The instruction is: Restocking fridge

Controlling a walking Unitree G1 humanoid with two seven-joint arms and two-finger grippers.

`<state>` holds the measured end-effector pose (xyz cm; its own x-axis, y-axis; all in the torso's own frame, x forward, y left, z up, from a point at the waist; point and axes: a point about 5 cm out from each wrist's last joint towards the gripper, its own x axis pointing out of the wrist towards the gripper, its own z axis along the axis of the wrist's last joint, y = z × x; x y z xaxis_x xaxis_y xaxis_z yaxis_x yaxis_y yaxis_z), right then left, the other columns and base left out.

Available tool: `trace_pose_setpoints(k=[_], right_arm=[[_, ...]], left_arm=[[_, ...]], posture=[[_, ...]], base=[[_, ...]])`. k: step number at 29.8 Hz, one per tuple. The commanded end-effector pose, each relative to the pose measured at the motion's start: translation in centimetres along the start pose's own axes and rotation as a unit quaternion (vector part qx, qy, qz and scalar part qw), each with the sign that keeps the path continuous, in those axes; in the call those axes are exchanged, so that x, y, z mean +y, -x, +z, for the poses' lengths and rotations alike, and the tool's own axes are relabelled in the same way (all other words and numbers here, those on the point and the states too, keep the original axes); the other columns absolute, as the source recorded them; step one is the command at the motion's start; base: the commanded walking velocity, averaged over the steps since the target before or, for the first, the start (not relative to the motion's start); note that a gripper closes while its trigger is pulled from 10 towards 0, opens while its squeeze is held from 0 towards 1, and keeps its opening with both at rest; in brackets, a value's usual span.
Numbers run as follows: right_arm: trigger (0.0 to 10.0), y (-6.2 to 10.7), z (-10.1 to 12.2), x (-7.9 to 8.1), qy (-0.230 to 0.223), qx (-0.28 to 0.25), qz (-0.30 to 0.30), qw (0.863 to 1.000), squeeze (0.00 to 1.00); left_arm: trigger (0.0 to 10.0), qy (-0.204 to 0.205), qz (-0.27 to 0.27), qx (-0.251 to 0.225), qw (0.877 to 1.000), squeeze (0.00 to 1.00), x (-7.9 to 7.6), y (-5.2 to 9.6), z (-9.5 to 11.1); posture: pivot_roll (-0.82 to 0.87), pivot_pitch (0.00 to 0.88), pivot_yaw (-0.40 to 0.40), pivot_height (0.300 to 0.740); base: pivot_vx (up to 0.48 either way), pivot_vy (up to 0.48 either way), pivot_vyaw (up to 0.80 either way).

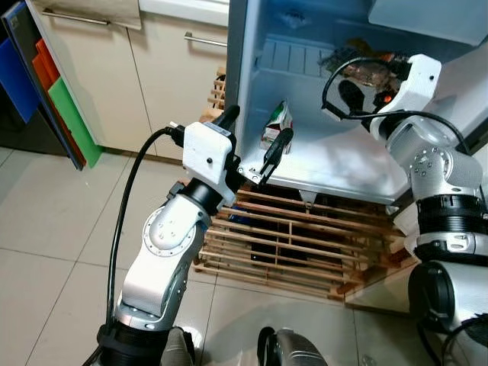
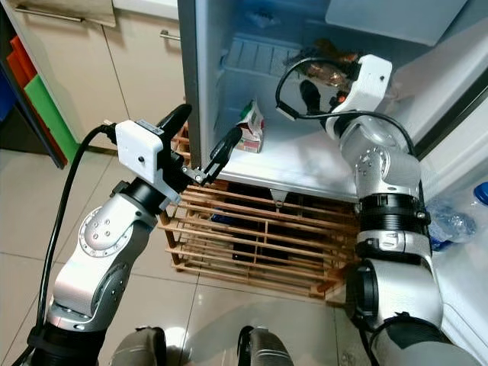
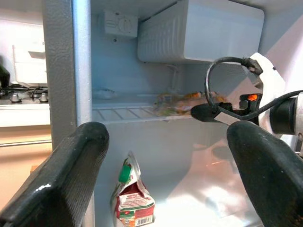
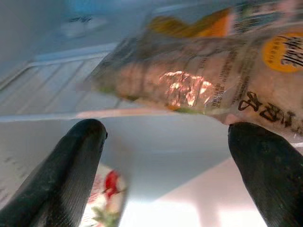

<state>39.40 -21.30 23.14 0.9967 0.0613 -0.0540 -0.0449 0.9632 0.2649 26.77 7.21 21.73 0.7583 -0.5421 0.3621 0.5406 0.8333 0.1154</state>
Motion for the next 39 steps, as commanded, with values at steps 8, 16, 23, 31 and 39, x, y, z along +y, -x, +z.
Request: trace_pose_setpoints(k=[8,16,23,31,39], right_arm=[[10.0,-0.4,2.4,-1.3,0.048,-0.041,-0.033,0.997,0.0],[10.0,-1.0,2.3,-1.5,0.071,-0.047,-0.044,0.995,0.0],[10.0,-1.3,1.7,-1.6,0.108,-0.046,-0.054,0.992,0.0],[10.0,-0.9,1.5,1.3,0.057,-0.056,0.002,0.997,0.0],[10.0,-0.5,1.2,1.5,0.054,-0.056,-0.008,0.997,0.0]], left_arm=[[10.0,0.004,-0.007,0.005,1.0,0.0,-0.3,-0.2,-0.1],[10.0,0.006,-0.006,0.006,1.0,0.0,-0.2,-0.2,-0.2],[10.0,0.005,-0.003,0.006,1.0,0.0,-0.1,-0.3,-0.2],[10.0,0.002,0.001,0.007,1.0,0.0,0.0,-0.1,-0.1],[10.0,-0.001,-0.001,0.007,1.0,0.0,0.1,-0.1,-0.1]], posture=[[0.0,0.148,-0.079,0.74],[0.0,0.146,-0.075,0.74],[0.01,0.145,-0.078,0.74],[0.02,0.142,-0.078,0.74],[0.02,0.124,-0.079,0.74]], base=[[0.0,0.0,0.0],[0.0,0.0,0.0],[0.0,0.0,0.0],[0.0,0.0,0.0],[0.0,0.0,0.0]])
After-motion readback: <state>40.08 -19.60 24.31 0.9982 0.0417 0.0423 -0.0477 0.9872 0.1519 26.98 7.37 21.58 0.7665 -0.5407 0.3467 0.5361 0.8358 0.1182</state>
